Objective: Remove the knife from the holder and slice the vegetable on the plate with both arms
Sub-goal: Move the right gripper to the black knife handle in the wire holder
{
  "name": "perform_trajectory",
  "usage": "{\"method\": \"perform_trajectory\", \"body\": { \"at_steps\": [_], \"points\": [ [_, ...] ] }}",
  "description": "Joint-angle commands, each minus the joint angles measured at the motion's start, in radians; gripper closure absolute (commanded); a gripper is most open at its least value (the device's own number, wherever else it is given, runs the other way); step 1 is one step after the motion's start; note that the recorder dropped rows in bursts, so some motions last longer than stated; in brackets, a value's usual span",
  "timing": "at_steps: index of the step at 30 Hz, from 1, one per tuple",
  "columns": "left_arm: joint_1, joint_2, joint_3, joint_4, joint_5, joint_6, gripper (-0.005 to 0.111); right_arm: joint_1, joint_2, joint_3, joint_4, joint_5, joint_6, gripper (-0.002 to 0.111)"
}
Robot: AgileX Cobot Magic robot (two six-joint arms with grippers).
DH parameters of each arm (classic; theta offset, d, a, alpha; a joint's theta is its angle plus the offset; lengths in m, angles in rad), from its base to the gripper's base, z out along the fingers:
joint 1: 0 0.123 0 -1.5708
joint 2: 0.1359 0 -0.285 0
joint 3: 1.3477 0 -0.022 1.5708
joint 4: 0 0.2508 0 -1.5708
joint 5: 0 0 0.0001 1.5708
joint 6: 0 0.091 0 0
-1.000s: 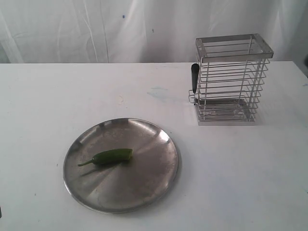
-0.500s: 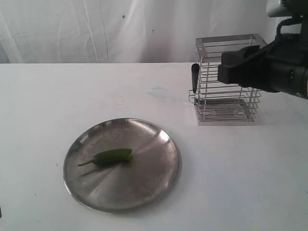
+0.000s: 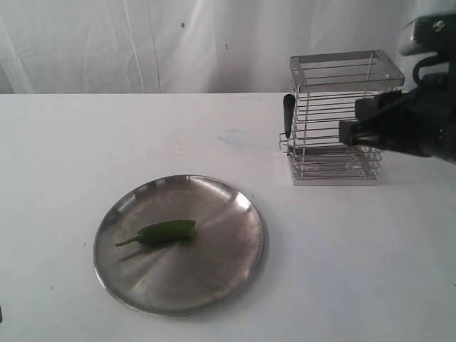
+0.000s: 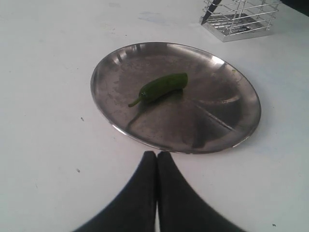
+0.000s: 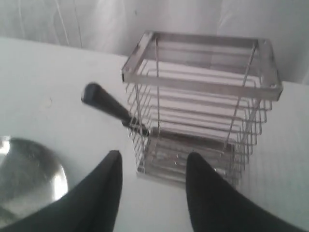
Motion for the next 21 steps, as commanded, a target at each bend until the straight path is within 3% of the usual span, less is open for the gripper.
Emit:
{"method": "perform_trajectory", "body": {
  "at_steps": [1, 3, 5, 13, 18, 21],
  "points": [
    [-0.006, -0.004, 0.003, -0.007, 0.004, -0.002, 0.107, 0.039, -0.011, 0.005, 0.694, 0.151, -0.791, 0.067],
    [-0.006, -0.004, 0.003, -0.007, 0.004, -0.002, 0.107, 0.082, -0.021, -0.017, 0.889, 0.174, -0.969, 0.067],
    [-0.006, -0.004, 0.003, -0.007, 0.004, -0.002, 0.107, 0.119, -0.027, -0.053, 0.955, 0.179, -0.988, 0.067],
    [-0.006, -0.004, 0.003, -0.007, 0.004, -0.002, 0.107, 0.163, 0.099, -0.277, 0.958, 0.240, -0.920, 0.067],
    [-0.006, -0.004, 0.003, -0.007, 0.004, -0.002, 0.107, 0.168, 0.253, -0.482, 0.958, 0.484, -0.962, 0.049],
    [-0.006, -0.004, 0.003, -0.007, 0.004, -0.002, 0.107, 0.168, 0.334, -0.555, 0.964, 0.530, -0.975, 0.048]
  ]
}}
